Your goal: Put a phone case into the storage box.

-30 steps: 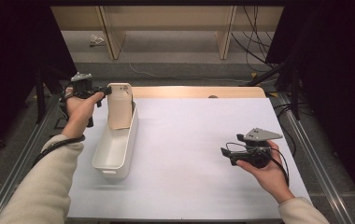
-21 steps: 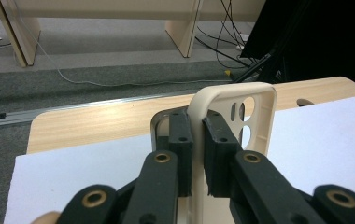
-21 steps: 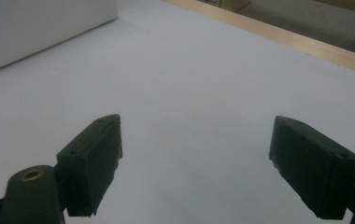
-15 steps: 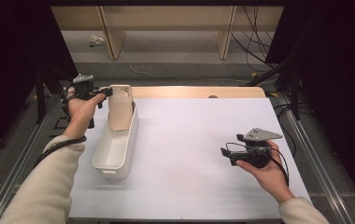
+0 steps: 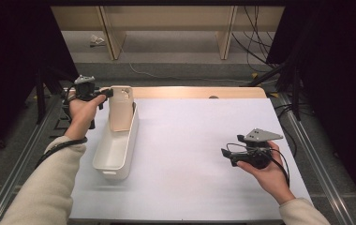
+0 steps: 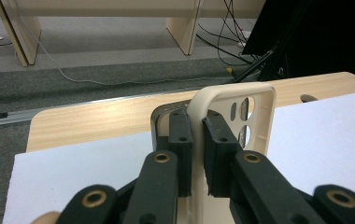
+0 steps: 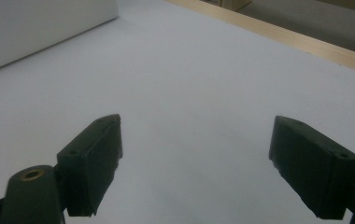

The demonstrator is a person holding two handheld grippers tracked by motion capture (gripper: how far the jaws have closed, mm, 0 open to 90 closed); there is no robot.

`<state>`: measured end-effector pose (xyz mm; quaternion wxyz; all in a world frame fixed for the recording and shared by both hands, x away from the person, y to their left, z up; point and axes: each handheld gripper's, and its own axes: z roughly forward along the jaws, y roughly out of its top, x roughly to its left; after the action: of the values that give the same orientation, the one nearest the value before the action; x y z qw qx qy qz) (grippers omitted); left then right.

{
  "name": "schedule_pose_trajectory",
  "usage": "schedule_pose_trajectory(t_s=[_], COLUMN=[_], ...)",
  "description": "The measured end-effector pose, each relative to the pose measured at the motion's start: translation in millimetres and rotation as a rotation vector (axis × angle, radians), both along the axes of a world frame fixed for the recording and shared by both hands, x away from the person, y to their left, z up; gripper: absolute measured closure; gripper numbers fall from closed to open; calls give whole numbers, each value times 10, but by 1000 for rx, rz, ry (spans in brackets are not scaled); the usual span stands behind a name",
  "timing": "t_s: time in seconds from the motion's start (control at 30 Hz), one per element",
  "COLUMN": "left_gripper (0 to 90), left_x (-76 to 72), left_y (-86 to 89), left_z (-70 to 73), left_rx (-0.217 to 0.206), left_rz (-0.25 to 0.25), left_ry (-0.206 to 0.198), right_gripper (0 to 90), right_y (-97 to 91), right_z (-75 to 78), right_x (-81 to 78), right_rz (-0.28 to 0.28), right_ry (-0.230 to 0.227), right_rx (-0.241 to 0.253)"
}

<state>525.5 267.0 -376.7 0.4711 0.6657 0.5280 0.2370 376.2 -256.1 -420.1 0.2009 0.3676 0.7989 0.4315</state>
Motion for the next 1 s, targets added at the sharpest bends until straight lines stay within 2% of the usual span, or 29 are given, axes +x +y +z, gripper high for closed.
schedule_pose_trajectory(t_s=[1.0], left_gripper=[823], left_x=[38], left_y=[-40], left_z=[-110], left_rx=[35], left_rz=[-8], left_ry=[30], right_gripper=[183], right_y=[0], right_z=[-7], right_x=[5], right_rz=[1], right_ry=[2], right_rx=[4])
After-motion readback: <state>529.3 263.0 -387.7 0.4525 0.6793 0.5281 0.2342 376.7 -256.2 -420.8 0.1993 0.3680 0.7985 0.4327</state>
